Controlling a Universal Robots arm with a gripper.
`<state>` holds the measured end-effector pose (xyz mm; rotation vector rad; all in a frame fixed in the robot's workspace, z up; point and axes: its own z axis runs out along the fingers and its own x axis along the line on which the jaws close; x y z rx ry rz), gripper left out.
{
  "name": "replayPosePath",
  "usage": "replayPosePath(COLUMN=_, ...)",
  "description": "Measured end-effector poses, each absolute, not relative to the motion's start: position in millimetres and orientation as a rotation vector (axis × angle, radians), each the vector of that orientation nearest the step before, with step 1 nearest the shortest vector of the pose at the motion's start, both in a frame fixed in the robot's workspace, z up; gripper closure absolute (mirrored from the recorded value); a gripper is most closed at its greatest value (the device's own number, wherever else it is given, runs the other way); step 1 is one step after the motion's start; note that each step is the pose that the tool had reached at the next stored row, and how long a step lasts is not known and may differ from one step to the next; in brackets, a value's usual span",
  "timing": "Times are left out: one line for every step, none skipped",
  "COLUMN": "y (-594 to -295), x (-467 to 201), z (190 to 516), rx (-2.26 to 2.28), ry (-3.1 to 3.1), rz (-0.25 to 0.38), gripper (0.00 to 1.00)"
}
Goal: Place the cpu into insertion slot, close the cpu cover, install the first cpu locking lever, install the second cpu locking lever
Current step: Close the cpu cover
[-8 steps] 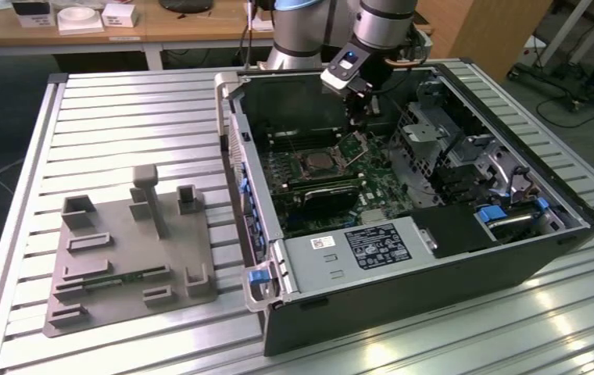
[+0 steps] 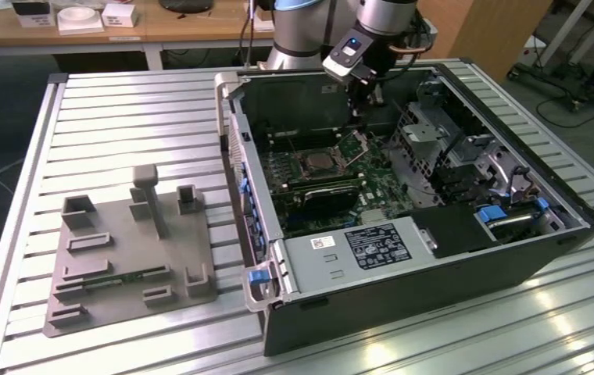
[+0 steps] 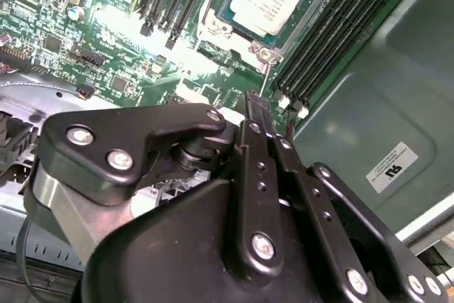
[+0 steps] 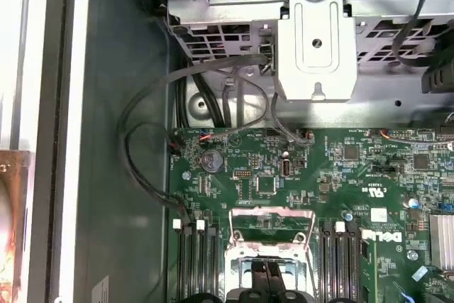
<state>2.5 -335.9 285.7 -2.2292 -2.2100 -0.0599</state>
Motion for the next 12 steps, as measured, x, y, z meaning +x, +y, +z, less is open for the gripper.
replayPosePath(y=-336, x=3, z=286, rx=-2.229, ry=-2.210, rz=-0.060, gripper=0.89)
replayPosePath(y=-336, x=2, z=286, rx=-2.229, ry=-2.210, rz=-0.060, gripper=0.89)
replayPosePath(y=-336, x=2, z=286, rx=-2.225, ry=-2.214, rz=-0.060, gripper=0.89)
replayPosePath(y=-336, x=2, z=287, rx=-2.212, ry=-2.227, rz=-0.060, gripper=0.89)
replayPosePath(y=-336, x=2, z=288, rx=-2.189, ry=-2.249, rz=-0.062, gripper=0.89)
replayPosePath(y=-336, x=1, z=289, rx=-2.152, ry=-2.284, rz=-0.064, gripper=0.89)
replayPosePath(y=-337, x=1, z=291, rx=-2.108, ry=-2.324, rz=-0.067, gripper=0.89)
replayPosePath(y=-337, x=0, z=294, rx=-2.052, ry=-2.373, rz=-0.070, gripper=0.89)
replayPosePath(y=-337, x=-1, z=297, rx=-1.985, ry=-2.428, rz=-0.074, gripper=0.89)
replayPosePath(y=-338, x=-2, z=300, rx=-1.905, ry=-2.490, rz=-0.078, gripper=0.89)
replayPosePath(y=-338, x=-4, z=304, rx=-1.821, ry=-2.551, rz=-0.082, gripper=0.89)
replayPosePath(y=-339, x=-5, z=307, rx=-1.728, ry=-2.614, rz=-0.087, gripper=0.89)
